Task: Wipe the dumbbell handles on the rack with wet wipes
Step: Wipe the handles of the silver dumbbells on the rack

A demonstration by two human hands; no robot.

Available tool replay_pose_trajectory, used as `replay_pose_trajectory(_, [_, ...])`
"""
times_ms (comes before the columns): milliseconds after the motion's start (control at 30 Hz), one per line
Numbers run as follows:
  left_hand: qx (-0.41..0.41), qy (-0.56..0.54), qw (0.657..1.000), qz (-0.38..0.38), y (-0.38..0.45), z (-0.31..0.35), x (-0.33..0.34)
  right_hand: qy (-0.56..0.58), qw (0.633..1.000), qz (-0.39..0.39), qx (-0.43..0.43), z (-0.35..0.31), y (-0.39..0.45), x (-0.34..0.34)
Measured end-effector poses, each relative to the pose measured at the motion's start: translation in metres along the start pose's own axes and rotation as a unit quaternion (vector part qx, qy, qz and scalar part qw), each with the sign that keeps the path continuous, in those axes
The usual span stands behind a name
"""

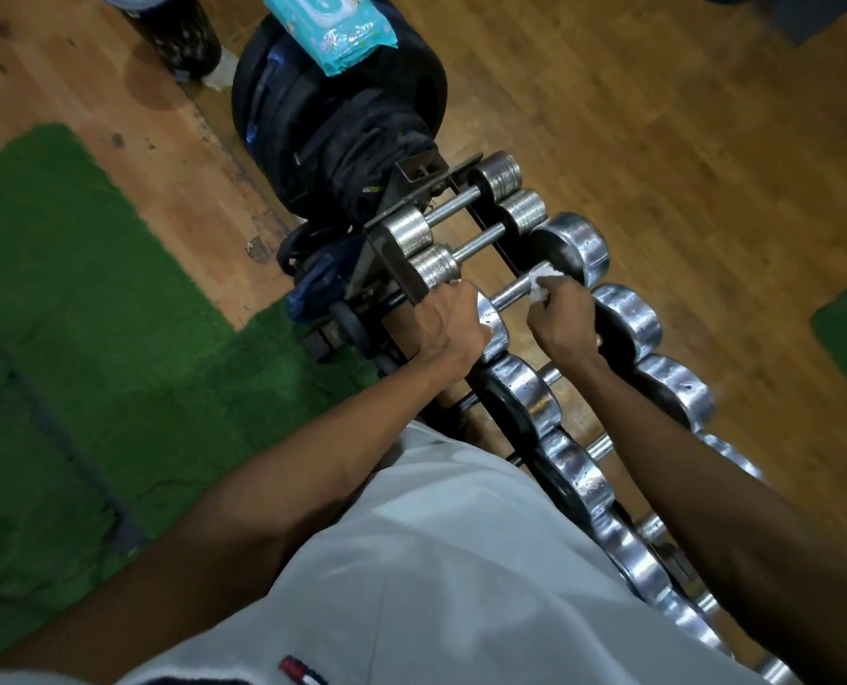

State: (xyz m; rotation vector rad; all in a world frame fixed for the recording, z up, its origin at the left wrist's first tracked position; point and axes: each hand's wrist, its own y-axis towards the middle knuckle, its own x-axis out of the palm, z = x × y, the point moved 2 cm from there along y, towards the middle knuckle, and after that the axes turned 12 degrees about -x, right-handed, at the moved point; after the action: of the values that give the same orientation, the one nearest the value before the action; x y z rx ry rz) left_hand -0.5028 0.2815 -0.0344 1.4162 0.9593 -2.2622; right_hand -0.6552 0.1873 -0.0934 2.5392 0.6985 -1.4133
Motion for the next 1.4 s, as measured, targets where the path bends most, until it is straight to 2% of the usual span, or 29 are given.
replay_pose_trajectory(67, [0.004,-0.006,1.000,0.002,0.000,-0.001,0.002,0.099,0.991,0.006,0.095,0.001,-0.009,0.004])
replay_pose_trajectory(133, [-0.001,-0.009,1.000,0.003,0.000,-0.001,0.004,0.175,0.974,-0.007,0.147,0.003,-0.017,0.011])
replay_pose_trajectory(267, [-0.010,-0.009,1.000,0.011,-0.002,-0.003,0.008,0.304,0.937,-0.035,0.170,-0.002,-0.029,0.017])
replay_pose_trajectory(400, [0.018,-0.021,0.999,0.018,-0.008,-0.007,0.010,0.374,0.908,-0.006,0.187,-0.016,-0.032,0.011])
replay_pose_trajectory(500, [0.005,-0.052,0.999,0.005,-0.008,-0.009,0.005,0.436,0.876,0.018,0.205,-0.019,-0.034,0.004])
replay_pose_trajectory(567, [-0.012,-0.082,0.997,0.004,-0.009,-0.013,0.001,0.504,0.830,0.041,0.237,-0.018,-0.037,0.002])
replay_pose_trajectory(667, [-0.016,-0.125,0.992,0.009,-0.015,-0.018,0.000,0.624,0.727,0.067,0.278,-0.023,-0.042,0.000])
replay_pose_trajectory(833, [-0.004,-0.204,0.979,0.010,-0.030,-0.015,0.004,0.682,0.672,0.076,0.279,-0.030,-0.052,-0.005])
replay_pose_trajectory(900, [0.013,-0.246,0.969,0.014,-0.036,-0.012,0.003,0.682,0.674,0.075,0.272,-0.031,-0.058,-0.008])
replay_pose_trajectory(1000, [0.035,-0.303,0.952,-0.015,-0.041,-0.011,0.002,0.662,0.701,0.065,0.256,-0.032,-0.067,-0.008])
replay_pose_trajectory(1100, [0.045,-0.316,0.946,-0.050,-0.042,-0.008,0.002,0.638,0.727,0.064,0.245,-0.036,-0.079,-0.010])
replay_pose_trajectory(1233, [0.042,-0.310,0.946,-0.088,-0.046,-0.013,0.001,0.640,0.722,0.083,0.249,-0.047,-0.096,-0.010])
replay_pose_trajectory(1400, [0.057,-0.317,0.942,-0.090,-0.050,-0.030,0.010,0.628,0.730,0.101,0.249,-0.064,-0.117,-0.012])
